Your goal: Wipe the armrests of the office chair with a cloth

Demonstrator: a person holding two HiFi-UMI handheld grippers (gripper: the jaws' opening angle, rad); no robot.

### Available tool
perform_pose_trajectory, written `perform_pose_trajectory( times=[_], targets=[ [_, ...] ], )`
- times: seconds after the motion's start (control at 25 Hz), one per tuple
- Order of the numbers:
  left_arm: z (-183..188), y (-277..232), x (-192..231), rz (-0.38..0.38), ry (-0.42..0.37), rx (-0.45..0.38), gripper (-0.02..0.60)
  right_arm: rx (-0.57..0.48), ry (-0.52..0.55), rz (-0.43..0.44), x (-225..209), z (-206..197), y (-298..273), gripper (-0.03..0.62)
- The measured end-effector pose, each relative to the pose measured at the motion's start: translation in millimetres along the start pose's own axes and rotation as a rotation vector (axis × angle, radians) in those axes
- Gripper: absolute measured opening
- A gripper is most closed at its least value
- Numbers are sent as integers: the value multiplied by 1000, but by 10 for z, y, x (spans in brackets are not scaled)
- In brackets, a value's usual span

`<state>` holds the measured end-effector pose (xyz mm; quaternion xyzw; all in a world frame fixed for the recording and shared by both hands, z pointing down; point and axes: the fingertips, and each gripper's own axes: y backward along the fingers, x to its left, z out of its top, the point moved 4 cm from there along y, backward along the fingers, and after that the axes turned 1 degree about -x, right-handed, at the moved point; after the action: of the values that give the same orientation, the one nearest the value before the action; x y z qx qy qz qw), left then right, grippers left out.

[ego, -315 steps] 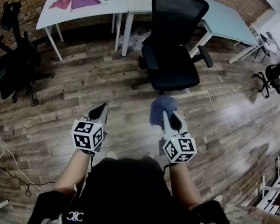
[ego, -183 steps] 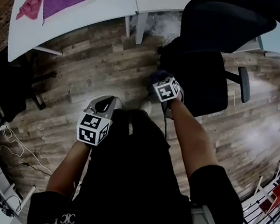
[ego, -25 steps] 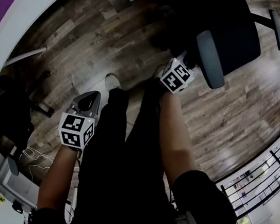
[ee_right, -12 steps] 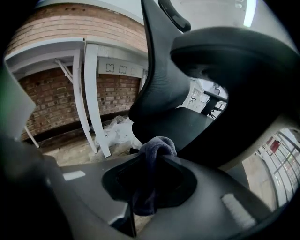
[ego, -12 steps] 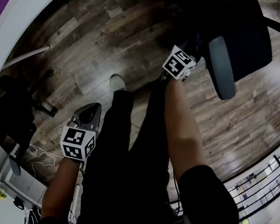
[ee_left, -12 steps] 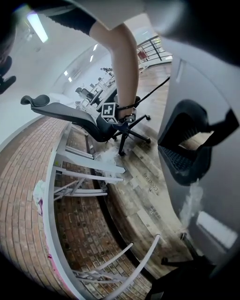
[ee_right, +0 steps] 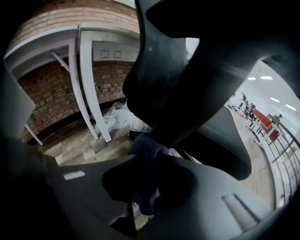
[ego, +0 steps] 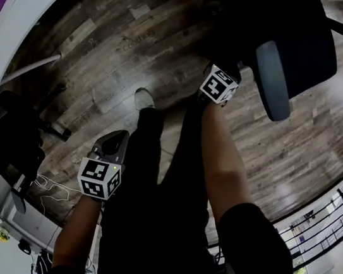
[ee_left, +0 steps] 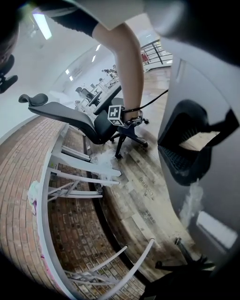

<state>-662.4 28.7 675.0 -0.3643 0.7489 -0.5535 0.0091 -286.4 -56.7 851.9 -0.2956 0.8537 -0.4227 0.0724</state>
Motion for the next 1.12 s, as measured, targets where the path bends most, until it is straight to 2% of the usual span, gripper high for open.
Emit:
perform_pose_trajectory(
  times=[0.12,0.4,0.72,0.88,1.12],
  targets=[
    [80,-12,-73,-9,-22,-7,5,-11,-88,-13,-225,36,161,69],
    [287,79,-257,-43,-80,-26,5,-138,-326,-1,-578,224,597,67],
    [529,309,-309,-33,-147,-71,5,-216,-398,68,-460,463,1101,67],
    [581,468,-396,-33,-154,-84,5,-203,-345,125,-348,511,1404,67],
    [948,542,-494,-61,-208,-165,5,-236,-205,218,-296,722,1963,69]
  ],
)
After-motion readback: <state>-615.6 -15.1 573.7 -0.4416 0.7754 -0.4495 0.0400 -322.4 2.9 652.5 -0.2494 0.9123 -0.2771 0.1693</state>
